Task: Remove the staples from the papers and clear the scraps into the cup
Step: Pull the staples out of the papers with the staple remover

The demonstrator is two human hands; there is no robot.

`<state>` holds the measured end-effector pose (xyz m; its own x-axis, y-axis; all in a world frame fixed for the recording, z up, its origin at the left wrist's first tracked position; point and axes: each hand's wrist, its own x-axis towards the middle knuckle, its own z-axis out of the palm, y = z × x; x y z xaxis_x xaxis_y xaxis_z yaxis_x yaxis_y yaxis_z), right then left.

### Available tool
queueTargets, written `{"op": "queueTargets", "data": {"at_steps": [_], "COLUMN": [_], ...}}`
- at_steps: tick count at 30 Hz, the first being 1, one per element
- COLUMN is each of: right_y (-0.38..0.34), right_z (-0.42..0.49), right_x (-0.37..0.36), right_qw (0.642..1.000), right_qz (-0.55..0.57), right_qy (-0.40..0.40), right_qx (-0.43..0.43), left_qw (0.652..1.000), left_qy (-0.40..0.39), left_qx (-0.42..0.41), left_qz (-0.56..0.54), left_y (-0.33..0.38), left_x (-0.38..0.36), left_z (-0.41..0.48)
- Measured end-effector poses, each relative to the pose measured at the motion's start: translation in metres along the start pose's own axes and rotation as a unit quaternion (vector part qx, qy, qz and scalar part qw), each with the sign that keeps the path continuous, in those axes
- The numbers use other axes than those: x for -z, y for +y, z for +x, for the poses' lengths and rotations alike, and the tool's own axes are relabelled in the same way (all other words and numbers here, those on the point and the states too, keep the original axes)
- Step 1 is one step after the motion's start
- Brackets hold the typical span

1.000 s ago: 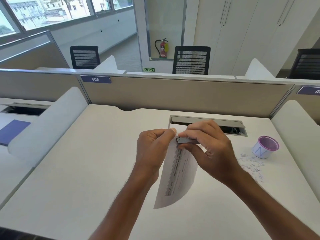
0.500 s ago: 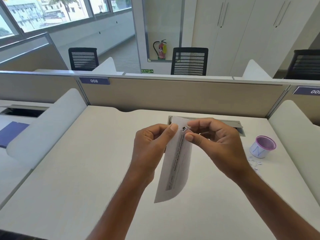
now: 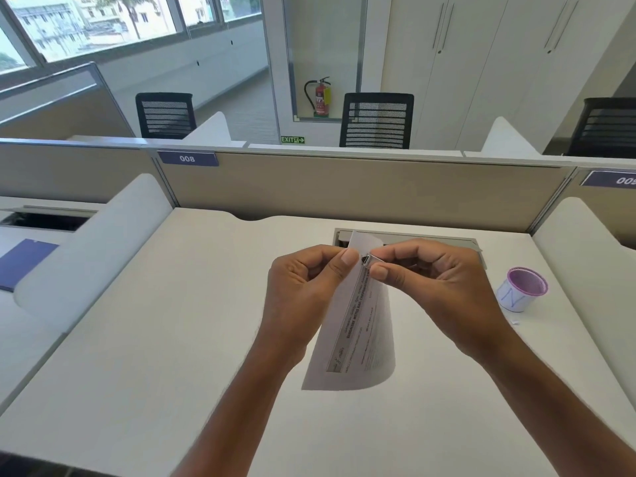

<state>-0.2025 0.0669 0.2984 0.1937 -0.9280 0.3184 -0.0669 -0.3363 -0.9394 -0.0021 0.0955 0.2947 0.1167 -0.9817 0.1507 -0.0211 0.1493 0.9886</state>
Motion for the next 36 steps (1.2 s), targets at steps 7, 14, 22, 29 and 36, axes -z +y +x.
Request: {"op": "queueTargets", "data": {"at_steps": [7, 14, 22, 29, 36], "right_y": [-0.005, -0.009, -0.013, -0.013, -0.012], "right_z": [-0.002, -0.002, -0.003, -0.005, -0.005], "right_x": [-0.001, 0.000, -0.004, -0.006, -0.007], "right_qw": [1.000, 1.000, 0.999, 0.998, 0.992], "right_qz": [0.009, -0.026, 0.023, 0.026, 0.078], "right_qy": [-0.008, -0.013, -0.005, -0.003, -0.003], "right_qx": [-0.014, -0.006, -0.033, -0.051, -0.100], "left_qw": [0.999, 0.993, 0.993, 0.993, 0.994], "left_qy": [0.013, 0.028, 0.039, 0.041, 0.039], "left_qx": [-0.023, -0.068, -0.077, -0.075, -0.071], "left_qz": [0.035, 0.092, 0.079, 0.079, 0.075], "left_y": [-0.008, -0.016, -0.015, -0.018, -0.018], "left_x": [0.001, 0.001, -0.001, -0.002, -0.003], "left_z": [-0.002, -0.004, -0.006, -0.006, -0.007]}}
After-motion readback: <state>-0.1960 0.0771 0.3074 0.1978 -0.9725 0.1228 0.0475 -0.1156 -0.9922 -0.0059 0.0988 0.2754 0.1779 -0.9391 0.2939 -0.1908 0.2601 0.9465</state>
